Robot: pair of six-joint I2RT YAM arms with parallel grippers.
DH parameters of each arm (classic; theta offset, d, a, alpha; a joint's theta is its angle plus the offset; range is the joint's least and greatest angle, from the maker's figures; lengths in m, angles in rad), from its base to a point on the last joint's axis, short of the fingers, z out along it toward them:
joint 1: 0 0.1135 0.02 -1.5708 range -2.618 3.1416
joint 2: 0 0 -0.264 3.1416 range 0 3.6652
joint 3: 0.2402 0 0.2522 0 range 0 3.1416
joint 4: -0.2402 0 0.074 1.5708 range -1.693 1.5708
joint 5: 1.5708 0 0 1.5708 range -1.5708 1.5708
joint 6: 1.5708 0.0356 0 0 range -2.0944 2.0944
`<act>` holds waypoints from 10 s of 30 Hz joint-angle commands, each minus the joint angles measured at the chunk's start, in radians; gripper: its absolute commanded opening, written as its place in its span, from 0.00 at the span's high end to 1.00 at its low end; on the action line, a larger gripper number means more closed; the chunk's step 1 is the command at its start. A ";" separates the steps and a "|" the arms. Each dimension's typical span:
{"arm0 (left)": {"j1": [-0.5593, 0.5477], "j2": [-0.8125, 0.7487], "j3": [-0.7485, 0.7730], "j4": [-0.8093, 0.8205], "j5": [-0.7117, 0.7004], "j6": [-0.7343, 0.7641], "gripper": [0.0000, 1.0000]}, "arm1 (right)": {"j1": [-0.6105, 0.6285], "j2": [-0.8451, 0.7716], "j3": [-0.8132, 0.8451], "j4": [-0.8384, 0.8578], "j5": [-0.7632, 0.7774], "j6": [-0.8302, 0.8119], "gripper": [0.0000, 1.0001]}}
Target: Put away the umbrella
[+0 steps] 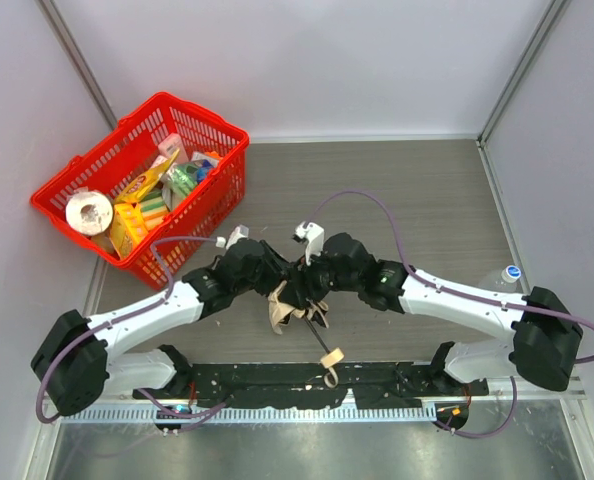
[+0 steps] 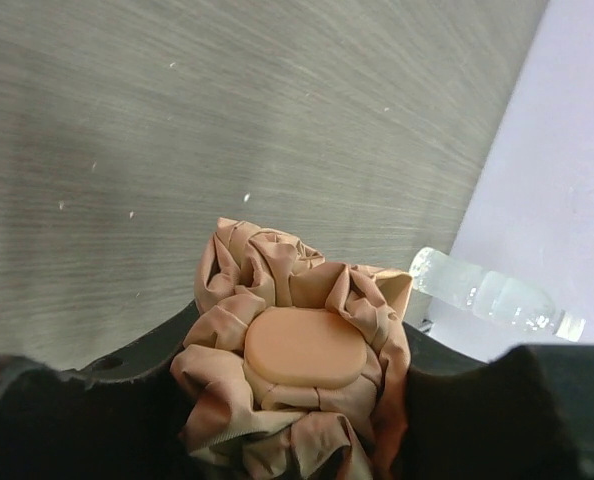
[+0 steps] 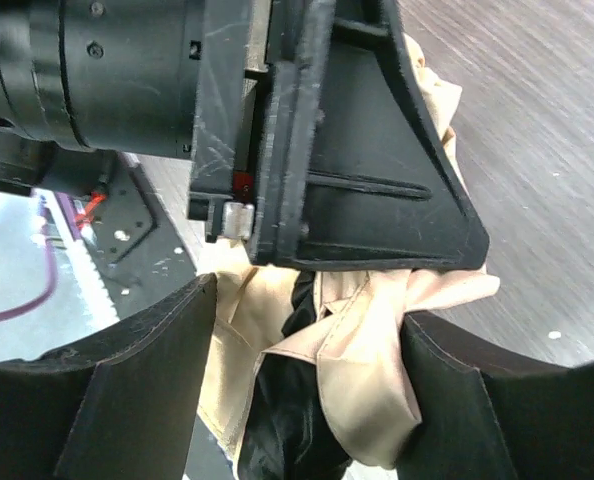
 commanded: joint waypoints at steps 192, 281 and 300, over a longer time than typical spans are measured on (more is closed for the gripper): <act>0.040 0.085 0.017 0.934 0.247 -0.367 1.00 | -0.400 0.014 -0.457 1.089 0.098 1.207 0.99; -0.015 0.427 0.374 -0.442 -0.054 0.232 1.00 | 0.338 0.249 -0.250 0.491 0.208 -0.266 0.71; -0.012 0.240 0.299 -0.153 -0.184 0.447 1.00 | 0.226 -0.414 -0.215 0.118 0.326 -0.061 0.48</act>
